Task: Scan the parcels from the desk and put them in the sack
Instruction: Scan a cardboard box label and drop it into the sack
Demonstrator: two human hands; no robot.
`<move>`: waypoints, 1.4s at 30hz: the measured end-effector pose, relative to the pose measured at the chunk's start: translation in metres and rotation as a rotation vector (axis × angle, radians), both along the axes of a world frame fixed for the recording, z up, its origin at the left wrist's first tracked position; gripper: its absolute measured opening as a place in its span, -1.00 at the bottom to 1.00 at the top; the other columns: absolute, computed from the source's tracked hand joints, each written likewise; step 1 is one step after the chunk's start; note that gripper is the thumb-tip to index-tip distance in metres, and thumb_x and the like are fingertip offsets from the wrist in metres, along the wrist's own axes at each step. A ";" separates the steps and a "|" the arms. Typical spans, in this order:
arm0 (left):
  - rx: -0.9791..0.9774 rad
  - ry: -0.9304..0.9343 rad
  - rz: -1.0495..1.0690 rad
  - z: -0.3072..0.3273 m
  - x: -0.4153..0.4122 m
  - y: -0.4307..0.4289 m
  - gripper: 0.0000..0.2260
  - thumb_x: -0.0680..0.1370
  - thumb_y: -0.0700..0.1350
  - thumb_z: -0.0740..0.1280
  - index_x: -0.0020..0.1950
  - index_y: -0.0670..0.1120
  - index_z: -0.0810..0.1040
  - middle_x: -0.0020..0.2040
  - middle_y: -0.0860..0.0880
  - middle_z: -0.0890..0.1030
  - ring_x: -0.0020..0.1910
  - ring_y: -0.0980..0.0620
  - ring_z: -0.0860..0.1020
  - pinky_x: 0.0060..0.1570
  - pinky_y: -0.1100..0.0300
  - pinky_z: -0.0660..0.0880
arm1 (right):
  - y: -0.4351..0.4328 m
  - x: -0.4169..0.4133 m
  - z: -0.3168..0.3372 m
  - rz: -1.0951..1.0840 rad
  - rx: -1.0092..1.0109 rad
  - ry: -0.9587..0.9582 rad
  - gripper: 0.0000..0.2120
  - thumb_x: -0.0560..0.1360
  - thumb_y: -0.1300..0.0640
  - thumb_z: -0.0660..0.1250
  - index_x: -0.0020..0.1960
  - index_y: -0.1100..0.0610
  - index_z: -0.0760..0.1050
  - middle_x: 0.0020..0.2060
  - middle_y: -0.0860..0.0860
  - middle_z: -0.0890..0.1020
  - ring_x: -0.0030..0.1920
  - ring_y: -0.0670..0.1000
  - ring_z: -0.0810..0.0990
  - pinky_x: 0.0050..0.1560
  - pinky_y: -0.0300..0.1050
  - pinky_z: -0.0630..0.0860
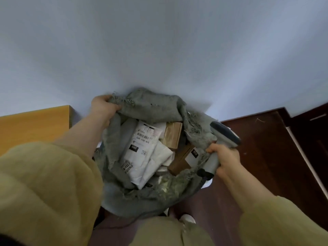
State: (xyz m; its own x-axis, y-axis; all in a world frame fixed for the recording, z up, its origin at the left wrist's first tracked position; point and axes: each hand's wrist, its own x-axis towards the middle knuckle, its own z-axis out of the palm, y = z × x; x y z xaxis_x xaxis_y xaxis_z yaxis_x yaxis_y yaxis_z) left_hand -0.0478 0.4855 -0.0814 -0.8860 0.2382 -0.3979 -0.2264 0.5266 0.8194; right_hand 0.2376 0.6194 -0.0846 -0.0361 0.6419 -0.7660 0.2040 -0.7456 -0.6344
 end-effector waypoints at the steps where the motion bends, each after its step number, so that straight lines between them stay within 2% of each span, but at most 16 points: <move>1: -0.033 0.020 -0.012 -0.005 0.003 -0.004 -0.58 0.46 -0.38 0.39 0.31 -0.27 0.48 0.08 -0.09 0.54 0.00 -0.02 0.51 -0.13 0.26 0.51 | -0.003 0.004 -0.004 0.004 -0.004 -0.013 -0.74 0.30 0.52 0.32 -0.15 0.21 0.54 -0.19 0.11 0.60 -0.15 0.14 0.60 -0.11 0.05 0.58; 4: -0.184 0.133 -0.063 -0.017 0.007 -0.016 -0.57 0.50 -0.24 0.41 0.34 -0.22 0.44 0.26 -0.20 0.51 0.22 -0.13 0.50 0.14 0.14 0.43 | -0.010 0.013 -0.009 0.000 0.019 -0.035 -0.74 0.31 0.52 0.33 -0.21 0.19 0.51 -0.23 0.09 0.58 -0.19 0.11 0.57 -0.12 0.04 0.57; 8: -0.561 0.321 -0.144 -0.023 0.034 -0.040 -0.53 0.49 -0.05 0.38 0.34 -0.15 0.35 0.36 -0.27 0.32 0.34 -0.26 0.32 0.26 -0.05 0.30 | -0.017 0.024 -0.008 -0.019 0.030 0.012 -0.73 0.33 0.52 0.33 -0.21 0.16 0.48 -0.23 0.08 0.57 -0.20 0.09 0.57 -0.12 0.05 0.57; 10: -0.528 0.542 -0.215 -0.035 0.070 -0.058 -0.50 0.45 -0.08 0.34 0.36 -0.16 0.38 0.35 -0.23 0.32 0.32 -0.25 0.30 0.28 -0.05 0.27 | -0.021 0.032 -0.008 -0.002 0.032 0.021 -0.73 0.34 0.51 0.34 -0.19 0.15 0.48 -0.19 0.07 0.58 -0.17 0.09 0.58 -0.09 0.07 0.57; 13: -0.313 0.513 -0.755 -0.066 0.140 -0.083 -0.45 0.39 -0.03 0.27 0.37 -0.18 0.41 0.29 -0.18 0.45 0.32 -0.24 0.37 0.29 0.08 0.24 | -0.026 0.047 -0.011 0.032 0.040 0.037 -0.74 0.34 0.50 0.35 -0.18 0.15 0.50 -0.16 0.07 0.60 -0.11 0.10 0.59 -0.11 0.05 0.57; 16: -0.547 0.233 -1.320 -0.100 0.214 -0.097 -0.19 0.46 -0.03 0.37 0.57 -0.10 -0.03 0.55 -0.02 0.09 0.55 -0.11 -0.09 0.50 0.03 -0.11 | -0.028 0.067 -0.021 0.043 0.011 0.051 -0.76 0.35 0.48 0.36 -0.11 0.19 0.52 -0.12 0.11 0.60 -0.13 0.11 0.60 -0.18 0.04 0.57; 18: -0.758 0.200 -1.439 -0.117 0.251 -0.100 -0.17 0.50 0.04 0.33 0.57 -0.07 -0.14 0.56 -0.07 0.09 0.55 -0.09 -0.11 0.48 -0.12 -0.25 | -0.027 0.082 -0.031 0.042 -0.039 0.068 -0.71 0.36 0.44 0.36 0.04 0.24 0.52 -0.09 0.14 0.59 -0.15 0.13 0.59 -0.29 0.01 0.54; 20: -0.856 0.249 -1.466 -0.117 0.269 -0.106 -0.40 0.51 0.08 0.28 0.49 -0.08 0.18 0.36 -0.15 0.42 0.45 -0.13 0.24 0.48 -0.16 -0.18 | -0.024 0.098 -0.041 0.042 -0.068 0.076 -0.66 0.36 0.41 0.36 0.12 0.27 0.51 -0.07 0.14 0.60 -0.16 0.14 0.60 -0.36 -0.04 0.51; 21: -0.855 0.263 -1.454 -0.114 0.273 -0.111 -0.59 0.51 0.08 0.27 0.31 -0.05 0.37 0.19 -0.13 0.52 0.31 -0.14 0.39 0.48 -0.12 -0.03 | -0.023 0.105 -0.046 0.049 -0.065 0.073 -0.66 0.36 0.40 0.36 0.13 0.28 0.52 -0.06 0.14 0.61 -0.16 0.14 0.60 -0.37 -0.06 0.51; 22: -0.826 0.247 -1.435 -0.108 0.276 -0.117 -0.73 0.51 0.09 0.29 0.11 -0.03 0.45 0.05 -0.10 0.55 0.18 -0.14 0.48 0.40 -0.05 0.21 | -0.021 0.112 -0.051 0.055 -0.061 0.076 -0.64 0.36 0.39 0.36 0.15 0.29 0.52 -0.04 0.15 0.61 -0.14 0.15 0.61 -0.35 -0.05 0.52; 24: -0.792 0.226 -1.397 -0.098 0.282 -0.135 -0.73 0.48 0.12 0.32 0.04 -0.04 0.49 -0.03 -0.07 0.49 0.04 -0.12 0.53 0.01 0.09 0.46 | -0.023 0.122 -0.061 0.068 -0.064 0.057 -0.58 0.33 0.40 0.37 0.19 0.31 0.53 0.04 0.20 0.63 -0.06 0.19 0.63 -0.28 0.01 0.57; 26: -0.887 0.289 -1.321 -0.093 0.290 -0.154 -0.66 0.48 0.11 0.31 0.16 -0.05 0.47 0.07 -0.05 0.45 0.06 -0.08 0.53 -0.13 0.11 0.42 | -0.027 0.131 -0.072 0.089 -0.070 0.032 -0.58 0.35 0.39 0.37 0.21 0.31 0.52 0.06 0.20 0.61 -0.05 0.20 0.62 -0.26 0.05 0.56; 30: -1.030 0.238 -1.135 -0.101 0.305 -0.184 -0.60 0.52 0.09 0.31 0.25 -0.08 0.34 0.17 -0.07 0.47 0.16 -0.10 0.51 -0.02 0.05 0.45 | -0.037 0.145 -0.093 0.141 -0.128 0.003 -0.49 0.28 0.38 0.39 0.23 0.30 0.50 0.09 0.23 0.62 -0.04 0.22 0.64 -0.25 0.09 0.59; 33: -1.050 0.302 -1.157 -0.108 0.311 -0.190 -0.62 0.56 -0.08 0.25 0.36 -0.05 0.29 0.21 -0.08 0.50 0.17 -0.10 0.52 0.03 0.04 0.45 | -0.046 0.150 -0.095 0.178 -0.126 -0.021 -0.59 0.33 0.38 0.38 0.17 0.26 0.51 0.02 0.19 0.60 -0.11 0.18 0.61 -0.29 0.04 0.55; 37: -1.020 0.430 -1.197 -0.112 0.315 -0.187 -0.41 0.60 -0.26 0.10 0.56 0.13 0.00 0.21 -0.07 0.48 0.14 -0.14 0.52 -0.11 0.09 0.36 | -0.060 0.160 -0.091 0.239 -0.132 0.002 -0.65 0.39 0.38 0.34 0.15 0.20 0.48 -0.11 0.15 0.54 -0.18 0.16 0.54 -0.27 0.07 0.56; 42: -1.015 0.486 -1.261 -0.116 0.324 -0.187 -0.38 0.59 -0.28 0.11 0.57 0.10 -0.03 0.22 -0.07 0.49 0.19 -0.12 0.50 0.12 0.06 0.38 | -0.087 0.178 -0.094 0.270 -0.142 -0.027 -0.72 0.38 0.41 0.33 0.05 0.19 0.45 -0.14 0.13 0.53 -0.14 0.14 0.54 -0.11 0.11 0.56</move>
State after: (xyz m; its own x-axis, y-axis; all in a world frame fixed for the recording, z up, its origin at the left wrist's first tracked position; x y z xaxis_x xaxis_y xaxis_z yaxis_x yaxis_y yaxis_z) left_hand 0.2766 0.2989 -0.1976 -0.4348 0.6797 -0.5907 0.8686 0.4896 -0.0761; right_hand 0.4154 0.5328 -0.1783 -0.1693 0.4985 -0.8502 0.4227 -0.7426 -0.5195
